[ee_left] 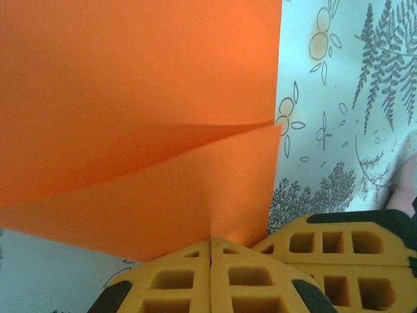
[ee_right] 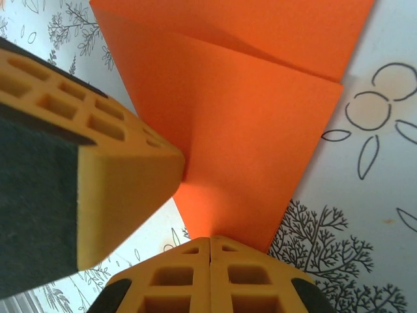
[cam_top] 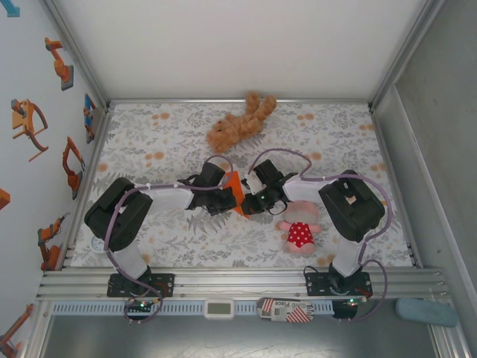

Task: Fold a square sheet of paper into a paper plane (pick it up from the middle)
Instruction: Third fold the triangle at the center of the table.

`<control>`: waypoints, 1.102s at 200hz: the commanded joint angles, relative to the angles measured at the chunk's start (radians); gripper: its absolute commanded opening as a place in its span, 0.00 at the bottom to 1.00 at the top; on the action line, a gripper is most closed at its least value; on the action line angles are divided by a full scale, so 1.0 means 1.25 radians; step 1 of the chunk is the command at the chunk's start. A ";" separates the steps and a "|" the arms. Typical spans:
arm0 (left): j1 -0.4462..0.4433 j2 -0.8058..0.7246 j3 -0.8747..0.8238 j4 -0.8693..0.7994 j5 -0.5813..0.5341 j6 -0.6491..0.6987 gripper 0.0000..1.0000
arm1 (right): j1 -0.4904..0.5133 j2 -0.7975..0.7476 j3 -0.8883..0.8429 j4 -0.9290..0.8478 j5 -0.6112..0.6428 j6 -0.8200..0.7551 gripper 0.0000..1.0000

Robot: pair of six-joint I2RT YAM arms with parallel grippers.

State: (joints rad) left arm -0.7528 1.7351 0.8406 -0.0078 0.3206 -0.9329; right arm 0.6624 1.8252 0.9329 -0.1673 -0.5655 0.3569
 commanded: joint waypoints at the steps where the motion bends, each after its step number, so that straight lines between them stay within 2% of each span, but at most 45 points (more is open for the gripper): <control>1: -0.003 0.013 -0.008 0.046 -0.007 -0.003 0.06 | 0.004 0.037 -0.004 -0.038 0.053 0.010 0.00; 104: 0.016 0.024 -0.037 0.020 -0.043 0.041 0.07 | 0.004 0.058 -0.007 -0.094 0.106 0.018 0.00; 156: 0.109 0.018 -0.093 0.050 -0.008 0.074 0.08 | 0.004 0.076 -0.011 -0.136 0.148 0.039 0.00; 185: 0.170 0.014 -0.100 0.027 0.004 0.102 0.08 | 0.004 0.087 -0.009 -0.151 0.164 0.051 0.00; 220: 0.211 -0.004 -0.109 -0.002 -0.003 0.137 0.08 | 0.004 0.094 0.001 -0.170 0.181 0.056 0.00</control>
State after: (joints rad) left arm -0.5468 1.7355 0.7437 0.1131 0.4545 -0.8330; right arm 0.6701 1.8591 0.9813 -0.1936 -0.5323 0.4122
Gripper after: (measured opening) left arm 0.083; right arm 0.049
